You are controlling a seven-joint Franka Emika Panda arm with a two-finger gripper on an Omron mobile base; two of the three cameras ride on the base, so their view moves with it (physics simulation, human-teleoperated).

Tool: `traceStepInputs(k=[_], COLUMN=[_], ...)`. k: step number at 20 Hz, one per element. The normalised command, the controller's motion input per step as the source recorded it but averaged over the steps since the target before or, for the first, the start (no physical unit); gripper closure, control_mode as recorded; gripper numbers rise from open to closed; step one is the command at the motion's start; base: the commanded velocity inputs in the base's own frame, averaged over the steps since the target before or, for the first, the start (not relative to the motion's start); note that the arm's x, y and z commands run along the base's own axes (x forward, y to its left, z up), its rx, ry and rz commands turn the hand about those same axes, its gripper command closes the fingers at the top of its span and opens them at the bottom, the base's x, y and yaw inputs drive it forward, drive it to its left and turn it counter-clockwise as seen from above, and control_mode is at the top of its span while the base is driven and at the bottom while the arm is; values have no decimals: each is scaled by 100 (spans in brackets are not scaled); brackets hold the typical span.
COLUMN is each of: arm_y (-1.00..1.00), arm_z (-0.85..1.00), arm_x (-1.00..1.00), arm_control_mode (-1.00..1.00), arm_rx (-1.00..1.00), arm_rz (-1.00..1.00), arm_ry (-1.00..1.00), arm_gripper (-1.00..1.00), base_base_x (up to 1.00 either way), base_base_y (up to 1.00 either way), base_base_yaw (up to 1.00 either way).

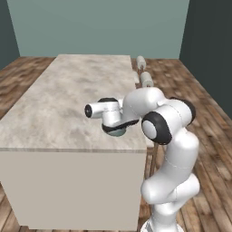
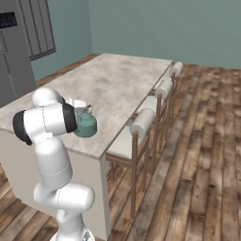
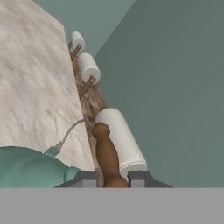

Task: The kettle is done boiling. Turn off the stove, then wait for 300 timesteps before moving the kettle to the dining table.

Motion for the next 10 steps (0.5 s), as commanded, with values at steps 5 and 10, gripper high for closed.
traceStepInputs(k=[5, 10], arm_y=[2, 11], arm_z=[-11, -19], arm_x=[15, 4], arm_control_mode=[-100, -100], arm_rx=[0, -2], arm_rz=[0, 0], arm_ry=[0, 0], arm_gripper=[100, -100], base_base_x=[0, 0], base_base_y=[0, 0], base_base_yaw=[0, 0])
